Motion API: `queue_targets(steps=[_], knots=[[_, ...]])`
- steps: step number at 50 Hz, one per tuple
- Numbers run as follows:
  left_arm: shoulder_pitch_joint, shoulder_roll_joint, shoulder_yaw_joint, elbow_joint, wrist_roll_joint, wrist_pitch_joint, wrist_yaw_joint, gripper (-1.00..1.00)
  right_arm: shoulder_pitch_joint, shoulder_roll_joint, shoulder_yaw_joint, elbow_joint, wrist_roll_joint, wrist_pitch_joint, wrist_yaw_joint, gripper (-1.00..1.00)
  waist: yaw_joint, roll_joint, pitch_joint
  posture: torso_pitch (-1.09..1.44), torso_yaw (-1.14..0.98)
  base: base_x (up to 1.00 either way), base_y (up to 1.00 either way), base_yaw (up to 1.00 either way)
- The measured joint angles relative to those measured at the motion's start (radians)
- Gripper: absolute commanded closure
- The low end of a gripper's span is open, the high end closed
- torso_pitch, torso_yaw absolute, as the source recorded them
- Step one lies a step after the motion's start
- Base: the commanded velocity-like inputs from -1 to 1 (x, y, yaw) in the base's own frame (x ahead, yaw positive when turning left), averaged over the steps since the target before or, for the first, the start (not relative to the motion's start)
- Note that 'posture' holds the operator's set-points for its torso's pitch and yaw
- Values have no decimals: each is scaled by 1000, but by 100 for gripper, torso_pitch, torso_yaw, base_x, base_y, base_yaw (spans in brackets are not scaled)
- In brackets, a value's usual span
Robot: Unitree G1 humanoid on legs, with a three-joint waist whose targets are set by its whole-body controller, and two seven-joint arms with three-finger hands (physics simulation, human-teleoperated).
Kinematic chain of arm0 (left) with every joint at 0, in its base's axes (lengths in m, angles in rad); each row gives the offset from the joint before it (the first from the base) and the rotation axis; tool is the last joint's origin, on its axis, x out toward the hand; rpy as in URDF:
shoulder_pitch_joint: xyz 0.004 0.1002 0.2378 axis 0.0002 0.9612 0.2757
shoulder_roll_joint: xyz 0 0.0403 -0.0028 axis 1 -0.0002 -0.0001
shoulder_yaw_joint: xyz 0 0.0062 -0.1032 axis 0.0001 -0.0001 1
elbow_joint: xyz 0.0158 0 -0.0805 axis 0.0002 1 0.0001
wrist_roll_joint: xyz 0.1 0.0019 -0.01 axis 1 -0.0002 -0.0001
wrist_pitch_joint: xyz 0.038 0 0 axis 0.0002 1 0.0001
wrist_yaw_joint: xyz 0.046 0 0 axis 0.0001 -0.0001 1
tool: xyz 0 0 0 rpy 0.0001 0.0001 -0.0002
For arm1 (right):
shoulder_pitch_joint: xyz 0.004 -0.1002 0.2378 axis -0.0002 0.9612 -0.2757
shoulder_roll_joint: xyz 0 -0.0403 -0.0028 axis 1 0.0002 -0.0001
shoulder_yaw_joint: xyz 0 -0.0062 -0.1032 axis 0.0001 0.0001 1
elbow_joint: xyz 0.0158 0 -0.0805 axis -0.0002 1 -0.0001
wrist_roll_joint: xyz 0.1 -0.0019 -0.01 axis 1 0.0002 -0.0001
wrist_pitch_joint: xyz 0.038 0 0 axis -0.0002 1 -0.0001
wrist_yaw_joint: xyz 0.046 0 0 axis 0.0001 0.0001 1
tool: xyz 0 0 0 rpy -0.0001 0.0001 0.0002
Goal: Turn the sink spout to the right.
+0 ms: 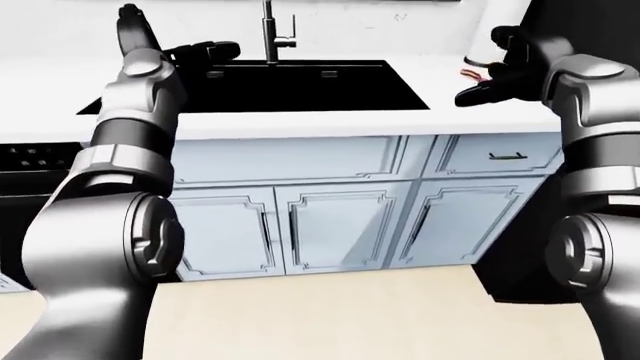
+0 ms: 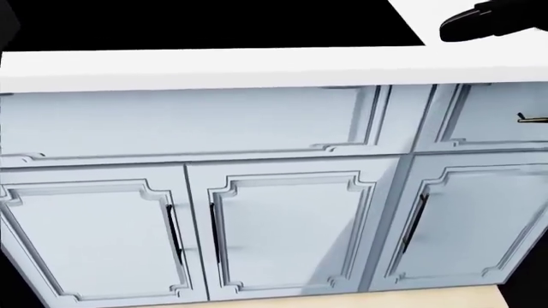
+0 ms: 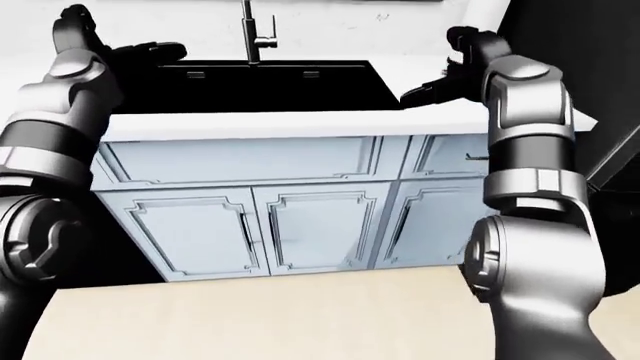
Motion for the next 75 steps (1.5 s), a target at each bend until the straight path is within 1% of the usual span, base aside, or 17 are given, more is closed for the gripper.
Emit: queue_targets(steps=[3,5,11,14,20,25,29,35,39,44,51,55,58,64,69,73,75], knots=[[8,-13,-2,15,-2,4,-8,-100,11,-8,-6,13,-8,11,-2,-100,-11,4,6,0,0,13,0,0],[12,-11,0,23,-3,12,-9,-100,11,-8,-8,15,-11,17,-4,-100,-10,20,6,0,0,14,0,0],[-2,-3,1,4,0,8,-7,-100,14,-6,-8,-6,-6,17,0,-100,-12,97,12,0,0,13,0,0],[-6,3,2,1,1,2,-8,-100,9,-9,-6,-15,-6,28,3,-100,-18,159,3,0,0,13,0,0],[9,13,7,15,4,12,0,-100,-2,8,10,7,-6,43,18,-100,-4,125,6,0,0,13,0,0],[4,14,6,7,2,9,-5,-100,-28,1,4,-13,-13,42,15,-100,-3,63,6,0,0,13,0,0],[-5,14,6,2,3,7,-5,-100,-47,-3,6,-1,-17,31,16,-100,6,-10,-4,0,0,13,0,0],[8,-4,1,20,0,15,-15,-100,-9,-11,-4,-2,-28,50,14,-100,-8,29,9,0,0,13,0,0],[-7,4,2,9,2,18,-11,-100,-22,-13,-2,-6,-30,58,18,-100,-6,76,16,0,0,13,0,0],[-32,18,4,2,3,15,-13,-100,-17,-9,-5,-23,-24,48,20,-100,-17,150,3,0,0,13,0,0],[-24,39,13,23,9,25,4,-100,-4,-1,2,-15,-18,60,29,-100,-6,106,7,0,0,13,0,0],[-28,35,12,12,8,18,1,-100,-25,-3,3,-23,-22,52,25,-100,-1,55,7,0,0,13,0,0],[-33,33,10,9,9,12,0,-100,-47,-7,7,-16,-23,51,29,-100,4,-7,0,0,0,13,0,0],[-23,20,9,30,5,30,-10,-100,-35,-18,-4,-4,-37,66,23,-100,-12,22,7,0,0,14,0,0],[-42,29,10,9,7,28,-7,-100,-41,-16,-1,-11,-35,67,28,-100,-8,86,16,0,0,13,0,0],[-52,30,8,-4,6,23,-9,-100,-48,-12,-1,-14,-36,69,28,-100,-18,156,3,0,0,13,0,0],[-41,38,11,-3,6,19,-7,-100,-27,3,2,-30,-29,65,30,-100,-10,137,9,0,0,14,0,0]])
